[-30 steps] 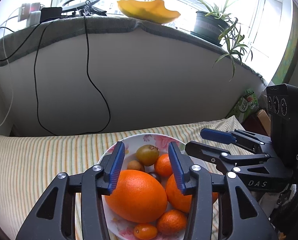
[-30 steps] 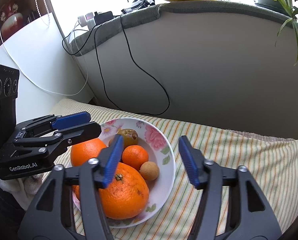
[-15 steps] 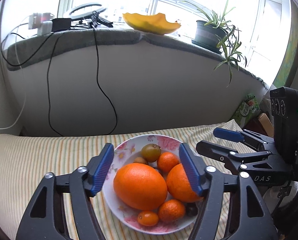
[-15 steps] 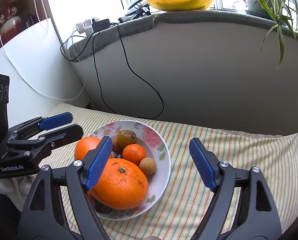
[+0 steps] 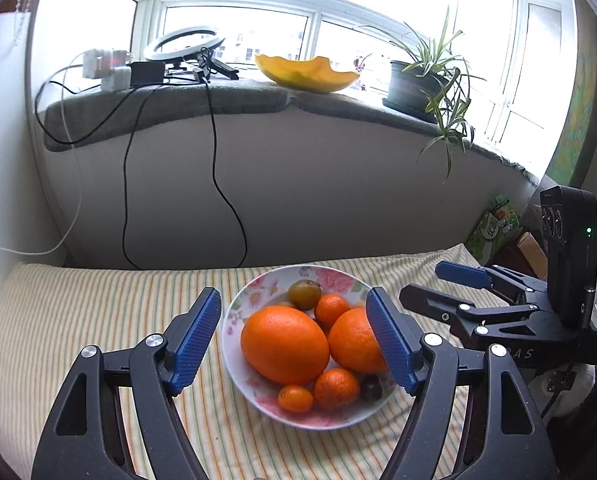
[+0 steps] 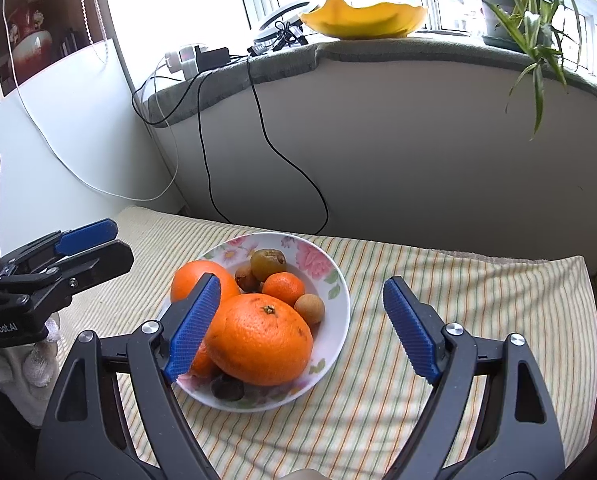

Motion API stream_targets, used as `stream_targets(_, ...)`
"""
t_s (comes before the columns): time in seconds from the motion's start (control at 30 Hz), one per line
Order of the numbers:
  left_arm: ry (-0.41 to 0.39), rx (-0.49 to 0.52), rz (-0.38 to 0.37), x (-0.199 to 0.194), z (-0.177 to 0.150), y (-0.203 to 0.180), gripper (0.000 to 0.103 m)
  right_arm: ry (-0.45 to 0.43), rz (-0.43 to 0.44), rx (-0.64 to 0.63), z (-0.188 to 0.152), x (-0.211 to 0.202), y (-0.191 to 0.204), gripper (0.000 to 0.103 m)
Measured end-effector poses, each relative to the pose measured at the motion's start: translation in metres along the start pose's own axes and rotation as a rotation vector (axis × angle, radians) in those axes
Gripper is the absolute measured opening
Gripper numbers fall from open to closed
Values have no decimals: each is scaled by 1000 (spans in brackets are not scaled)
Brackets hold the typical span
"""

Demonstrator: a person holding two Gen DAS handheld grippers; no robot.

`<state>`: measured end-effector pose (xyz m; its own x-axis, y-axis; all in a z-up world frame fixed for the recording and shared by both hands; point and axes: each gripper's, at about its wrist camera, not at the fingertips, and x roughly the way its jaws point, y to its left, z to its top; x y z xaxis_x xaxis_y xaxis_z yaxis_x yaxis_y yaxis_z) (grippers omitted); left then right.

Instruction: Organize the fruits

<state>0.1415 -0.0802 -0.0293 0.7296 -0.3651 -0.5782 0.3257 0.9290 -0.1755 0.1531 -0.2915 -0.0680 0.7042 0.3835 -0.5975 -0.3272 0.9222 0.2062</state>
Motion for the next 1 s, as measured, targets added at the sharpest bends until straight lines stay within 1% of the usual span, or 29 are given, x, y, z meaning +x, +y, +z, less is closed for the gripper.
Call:
stream_targets(0.1,-6,4,13,-6,-4,-2,75,-14,-10,-7,-2,-7,4,87)
stream_targets(0.13,-9,6,17,-9,-5,-2,75,-21,-16,-11,-2,-10,5,89)
stream_targets(0.17,-12,7,21,-10,-6,-3,75,-28,-21,-15,-4,-13,7,94)
stream_targets(0.2,-15,9,25,-13,-7,-4,75,-38,-22,-18,-5,-16,8,95)
stream_targets(0.33,-19,7,36,-21,-13,-7,75,-60,-45,-45,-10,-26,15,95)
stream_targets(0.53,-27,4,52,-33,-22,-10,76,-67,-60,-61,-19,-36,24,95)
stream_targets(0.6,-31,4,55,-38,-24,-11,81,-67,-59,-59,-21,-38,26,95)
stream_targets(1.0,-39,3,70,-48,-30,-14,81,-78,-67,-74,-28,-45,35,95)
